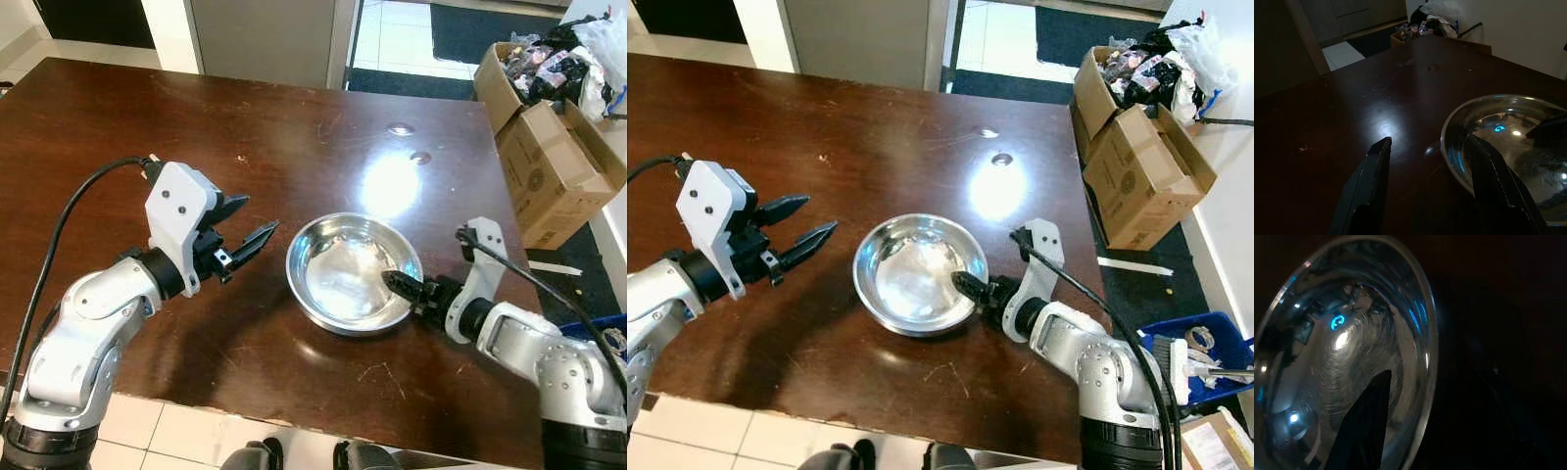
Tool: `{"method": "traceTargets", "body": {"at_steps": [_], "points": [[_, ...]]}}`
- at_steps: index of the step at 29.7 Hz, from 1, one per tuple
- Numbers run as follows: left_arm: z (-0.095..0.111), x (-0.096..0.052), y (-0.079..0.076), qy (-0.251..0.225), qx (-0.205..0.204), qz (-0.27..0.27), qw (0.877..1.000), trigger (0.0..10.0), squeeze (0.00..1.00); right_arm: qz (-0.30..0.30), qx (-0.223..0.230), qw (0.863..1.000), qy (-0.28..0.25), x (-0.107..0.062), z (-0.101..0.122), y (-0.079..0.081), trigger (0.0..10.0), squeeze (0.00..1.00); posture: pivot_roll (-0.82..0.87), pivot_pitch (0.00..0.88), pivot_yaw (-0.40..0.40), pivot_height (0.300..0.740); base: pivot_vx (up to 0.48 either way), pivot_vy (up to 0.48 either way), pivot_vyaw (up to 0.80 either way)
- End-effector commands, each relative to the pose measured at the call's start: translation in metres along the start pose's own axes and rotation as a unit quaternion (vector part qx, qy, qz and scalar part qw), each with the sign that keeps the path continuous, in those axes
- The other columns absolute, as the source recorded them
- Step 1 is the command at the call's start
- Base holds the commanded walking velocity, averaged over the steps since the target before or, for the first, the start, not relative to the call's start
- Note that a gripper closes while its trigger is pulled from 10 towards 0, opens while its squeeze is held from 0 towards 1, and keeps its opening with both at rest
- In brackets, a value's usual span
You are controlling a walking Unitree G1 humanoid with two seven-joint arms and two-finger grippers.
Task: Setting the table
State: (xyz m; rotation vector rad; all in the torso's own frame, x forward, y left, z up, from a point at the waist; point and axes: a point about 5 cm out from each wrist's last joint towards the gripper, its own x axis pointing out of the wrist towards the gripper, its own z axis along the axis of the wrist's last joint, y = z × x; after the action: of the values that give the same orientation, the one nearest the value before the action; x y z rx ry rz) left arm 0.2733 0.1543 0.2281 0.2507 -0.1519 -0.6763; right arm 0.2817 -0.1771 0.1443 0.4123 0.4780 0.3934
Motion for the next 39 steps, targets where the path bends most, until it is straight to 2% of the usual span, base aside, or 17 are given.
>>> {"method": "traceTargets", "body": {"at_steps": [1, 2, 3, 4, 5, 6, 13, 22, 25, 27, 28, 29, 31, 34, 35, 39], "points": [[-0.004, 0.0, -0.002, 0.006, -0.002, -0.005, 1.0, 10.0, 0.1, -0.009, 0.014, 1.0, 0.022, 0.001, -0.013, -0.006, 10.0, 0.0, -0.12, 0.099, 0.025, 0.74, 0.0, 0.0, 0.0], [-0.004, 0.0, -0.002, 0.006, -0.002, -0.005, 1.0, 10.0, 0.1, -0.009, 0.014, 1.0, 0.022, 0.001, -0.013, -0.006, 10.0, 0.0, -0.12, 0.099, 0.025, 0.74, 0.0, 0.0, 0.0], [-0.004, 0.0, -0.002, 0.007, -0.002, -0.005, 1.0, 10.0, 0.1, -0.008, 0.019, 0.999, 0.024, 0.002, -0.014, -0.006, 8.3, 0.0, -0.12, 0.099, 0.025, 0.74, 0.0, 0.0, 0.0], [-0.005, 0.0, -0.002, 0.007, -0.002, -0.005, 1.0, 10.0, 0.1, -0.006, 0.024, 0.999, 0.025, 0.003, -0.015, -0.006, 2.1, 0.0, -0.12, 0.099, 0.025, 0.74, 0.0, 0.0, 0.0], [-0.005, 0.0, -0.002, 0.006, -0.002, -0.005, 1.0, 10.0, 0.1, -0.006, 0.027, 0.999, 0.025, 0.004, -0.016, -0.006, 2.1, 0.0, -0.12, 0.099, 0.025, 0.74, 0.0, 0.0, 0.0], [-0.005, 0.0, -0.002, 0.006, -0.003, -0.004, 1.0, 10.0, 0.1, -0.002, 0.037, 0.999, 0.02, 0.005, -0.016, -0.006, 0.0, 0.0, -0.12, 0.099, 0.025, 0.74, 0.0, 0.0, 0.0], [-0.005, 0.001, -0.002, 0.005, -0.002, -0.002, 1.0, 10.0, 0.1, -0.002, 0.052, 0.999, -0.014, 0.007, -0.009, -0.008, 0.0, 0.0, -0.12, 0.099, 0.022, 0.74, 0.0, 0.0, 0.0], [-0.009, 0.002, -0.007, 0.012, -0.005, -0.004, 1.0, 10.0, 0.11, 0.004, 0.025, 0.997, -0.073, 0.005, 0.003, -0.002, 0.0, 0.0, -0.12, 0.098, 0.029, 0.74, 0.0, 0.0, 0.0], [-0.011, 0.001, -0.009, 0.014, -0.009, -0.008, 1.0, 10.0, 0.1, 0.015, 0.014, 0.994, -0.103, 0.003, 0.012, 0.004, 0.0, 0.0, -0.12, 0.098, 0.029, 0.74, 0.0, 0.0, 0.0], [-0.011, 0.001, -0.01, 0.013, -0.011, -0.005, 1.0, 10.0, 0.1, 0.023, -0.01, 0.992, -0.127, 0.001, 0.018, 0.009, 0.0, 0.0, -0.12, 0.096, 0.032, 0.74, 0.0, 0.0, 0.0], [-0.012, 0.001, -0.01, 0.014, -0.011, 0.001, 1.0, 10.0, 0.11, 0.022, -0.039, 0.989, -0.144, 0.0, 0.023, 0.013, 0.0, 0.0, -0.12, 0.096, 0.032, 0.74, 0.0, 0.0, 0.0], [-0.012, 0.001, -0.01, 0.014, -0.011, 0.001, 1.0, 10.0, 0.11, 0.022, -0.039, 0.989, -0.144, 0.0, 0.023, 0.013, 0.0, 0.0, -0.12, 0.096, 0.032, 0.74, 0.0, 0.0, 0.0], [-0.014, 0.004, -0.009, 0.013, -0.012, 0.033, 0.999, 10.0, 0.11, 0.027, -0.067, 0.977, -0.202, -0.004, 0.036, 0.026, 10.0, 0.0, -0.12, 0.083, 0.032, 0.74, 0.0, 0.0, 0.0], [-0.019, 0.008, -0.006, 0.013, -0.013, 0.086, 0.996, 10.0, 0.11, 0.019, -0.118, 0.955, -0.271, -0.008, 0.048, 0.044, 10.0, 0.0, -0.12, 0.077, 0.034, 0.74, 0.0, 0.0, 0.0], [-0.019, 0.008, -0.006, 0.013, -0.013, 0.086, 0.996, 10.0, 0.11, 0.019, -0.118, 0.955, -0.271, -0.008, 0.048, 0.044, 10.0, 0.0, -0.12, 0.077, 0.034, 0.74, 0.0, 0.0, 0.0], [-0.021, 0.009, -0.006, 0.009, -0.024, 0.128, 0.991, 10.0, 0.09, -0.022, -0.131, 0.93, -0.344, -0.012, 0.052, 0.056, 10.0, 0.0, -0.14, 0.052, 0.044, 0.74, 0.0, 0.0, 0.0]]}}
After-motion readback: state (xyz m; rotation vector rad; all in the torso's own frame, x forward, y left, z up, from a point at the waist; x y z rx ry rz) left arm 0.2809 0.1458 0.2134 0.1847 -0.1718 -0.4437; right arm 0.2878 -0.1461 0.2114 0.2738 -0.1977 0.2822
